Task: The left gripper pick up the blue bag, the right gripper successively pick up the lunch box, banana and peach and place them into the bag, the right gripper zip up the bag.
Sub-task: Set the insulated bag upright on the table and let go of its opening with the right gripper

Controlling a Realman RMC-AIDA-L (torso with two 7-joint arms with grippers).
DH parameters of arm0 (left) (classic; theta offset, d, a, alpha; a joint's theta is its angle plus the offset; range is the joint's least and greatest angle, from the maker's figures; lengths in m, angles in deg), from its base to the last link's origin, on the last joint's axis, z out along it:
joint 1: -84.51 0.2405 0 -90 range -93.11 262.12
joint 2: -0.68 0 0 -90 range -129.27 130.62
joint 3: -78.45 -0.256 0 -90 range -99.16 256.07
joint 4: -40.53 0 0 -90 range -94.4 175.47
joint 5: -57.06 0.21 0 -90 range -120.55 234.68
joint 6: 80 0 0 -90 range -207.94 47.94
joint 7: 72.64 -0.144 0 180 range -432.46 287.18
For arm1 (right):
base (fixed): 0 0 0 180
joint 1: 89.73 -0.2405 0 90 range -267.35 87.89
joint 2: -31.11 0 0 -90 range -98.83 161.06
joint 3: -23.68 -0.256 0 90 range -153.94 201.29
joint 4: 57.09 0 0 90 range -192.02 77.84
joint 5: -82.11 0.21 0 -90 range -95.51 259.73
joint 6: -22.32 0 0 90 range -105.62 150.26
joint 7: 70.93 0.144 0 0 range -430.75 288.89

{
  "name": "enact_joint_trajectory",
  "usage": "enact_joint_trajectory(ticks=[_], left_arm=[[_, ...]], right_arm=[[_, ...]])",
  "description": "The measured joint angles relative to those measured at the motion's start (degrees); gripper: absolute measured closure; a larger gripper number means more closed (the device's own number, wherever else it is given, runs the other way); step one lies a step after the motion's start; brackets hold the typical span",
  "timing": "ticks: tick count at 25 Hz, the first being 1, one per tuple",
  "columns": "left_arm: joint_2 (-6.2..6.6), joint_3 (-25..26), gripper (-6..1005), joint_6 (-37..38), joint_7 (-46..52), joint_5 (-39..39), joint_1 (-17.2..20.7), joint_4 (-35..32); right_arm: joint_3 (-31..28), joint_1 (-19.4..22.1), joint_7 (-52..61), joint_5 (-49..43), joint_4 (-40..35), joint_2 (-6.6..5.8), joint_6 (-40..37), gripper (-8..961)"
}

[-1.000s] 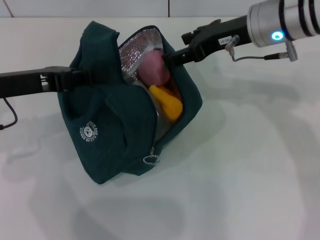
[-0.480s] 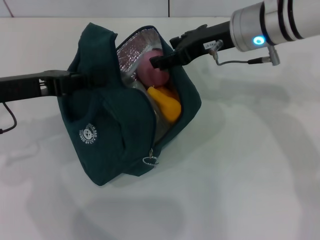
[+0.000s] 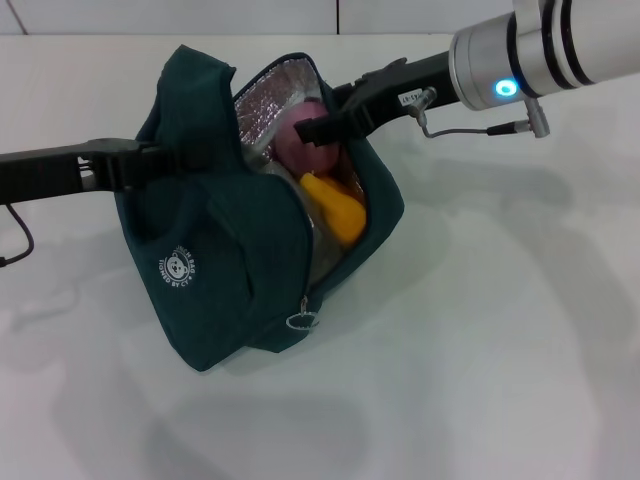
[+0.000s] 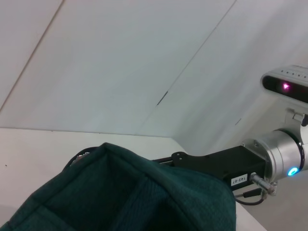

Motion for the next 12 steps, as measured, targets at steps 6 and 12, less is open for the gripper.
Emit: enact_joint_trajectory(ticks=[6, 12], left_arm=[[0.0, 0.22, 961, 0.02, 0.04, -0.01, 0.17, 0.09], [0.0, 1.44, 961, 0.34, 0.01, -0.08, 0.35, 0.34]], right_arm=[[0.1, 0.39, -0.07, 0.13, -0.32, 0.0, -0.47, 212], [1.03, 0.39, -0.2, -0.07, -1.11, -0.01, -0.56, 433]])
